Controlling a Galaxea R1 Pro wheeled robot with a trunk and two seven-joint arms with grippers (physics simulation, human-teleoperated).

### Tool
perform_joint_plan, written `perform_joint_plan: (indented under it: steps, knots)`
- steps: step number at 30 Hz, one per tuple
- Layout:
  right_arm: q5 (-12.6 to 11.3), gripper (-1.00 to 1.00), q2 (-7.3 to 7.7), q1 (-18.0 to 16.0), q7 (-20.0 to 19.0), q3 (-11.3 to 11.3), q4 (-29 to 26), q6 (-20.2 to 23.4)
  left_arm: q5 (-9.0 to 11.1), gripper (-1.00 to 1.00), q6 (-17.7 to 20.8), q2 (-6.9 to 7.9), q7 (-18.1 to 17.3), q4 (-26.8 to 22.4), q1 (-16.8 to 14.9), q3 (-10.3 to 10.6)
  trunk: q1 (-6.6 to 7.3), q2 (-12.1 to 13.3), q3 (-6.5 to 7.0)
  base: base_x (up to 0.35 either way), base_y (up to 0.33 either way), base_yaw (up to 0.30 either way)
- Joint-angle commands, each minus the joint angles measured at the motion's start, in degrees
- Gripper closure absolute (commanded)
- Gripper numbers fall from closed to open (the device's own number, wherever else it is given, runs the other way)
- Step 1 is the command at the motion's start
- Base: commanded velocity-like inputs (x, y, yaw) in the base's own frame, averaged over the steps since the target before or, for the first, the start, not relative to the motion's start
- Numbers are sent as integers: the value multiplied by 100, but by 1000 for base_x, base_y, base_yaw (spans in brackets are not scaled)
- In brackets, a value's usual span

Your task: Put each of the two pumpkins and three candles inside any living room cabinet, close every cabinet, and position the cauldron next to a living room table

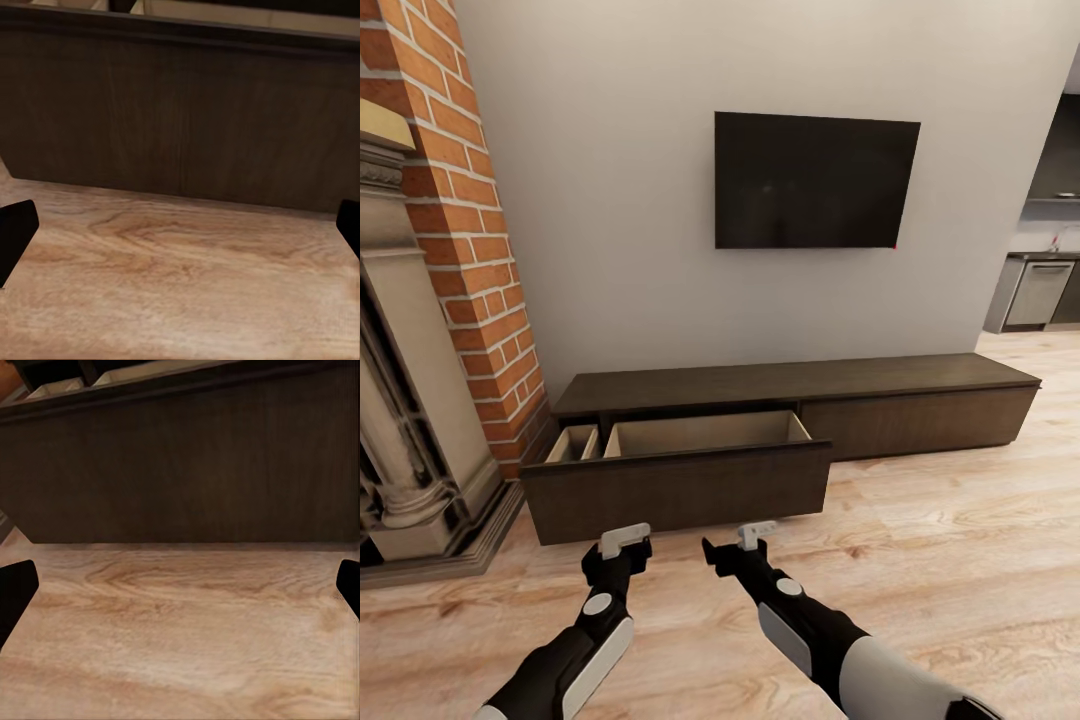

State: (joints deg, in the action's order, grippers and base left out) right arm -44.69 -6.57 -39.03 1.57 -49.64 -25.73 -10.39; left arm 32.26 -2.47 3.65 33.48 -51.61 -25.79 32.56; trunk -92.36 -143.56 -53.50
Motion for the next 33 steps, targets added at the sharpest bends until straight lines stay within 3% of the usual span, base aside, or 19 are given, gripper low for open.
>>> perform_joint_plan:
  steps: [1, 3, 7, 11, 14, 20, 28, 33]
  knots:
    - [-62, -100, 5, -8, 17, -46, 6, -68, 57, -100, -25, 39, 36, 7, -6, 30, 1, -3, -6, 0, 0, 0]
    - [-68, -100, 15, -8, 18, -35, 6, -137, 53, -100, -25, 93, 31, 19, -11, 26, 1, -3, -6, 0, 0, 0]
    - [-104, -100, 212, -8, 29, 112, 15, -261, 39, -100, -25, 132, 27, 27, -6, 24, 1, -3, -6, 0, 0, 0]
    - [-105, -100, 285, -8, 50, 726, 30, -471, 32, -100, -25, 135, 28, 28, -7, 53, 1, -3, -6, 0, 0, 0]
    - [-96, -100, 293, -8, 57, 941, 64, -533, 27, -100, -25, 136, 38, 28, -8, 64, 1, -3, -6, 0, 0, 0]
    - [-93, -100, 302, -8, 163, 1028, 82, -553, -117, -100, -33, 136, 62, 28, -8, 82, 1, -3, -6, 0, 0, 0]
    - [-87, -100, 304, -8, 219, 1028, 102, -545, -156, -100, -34, 136, 62, 17, -7, 74, 1, -3, -6, 0, 0, 0]
    - [-84, -100, 305, -8, 221, 997, 108, -535, -158, -100, -28, 136, 47, -6, -8, 52, -12, -9, -117, 0, 0, 0]
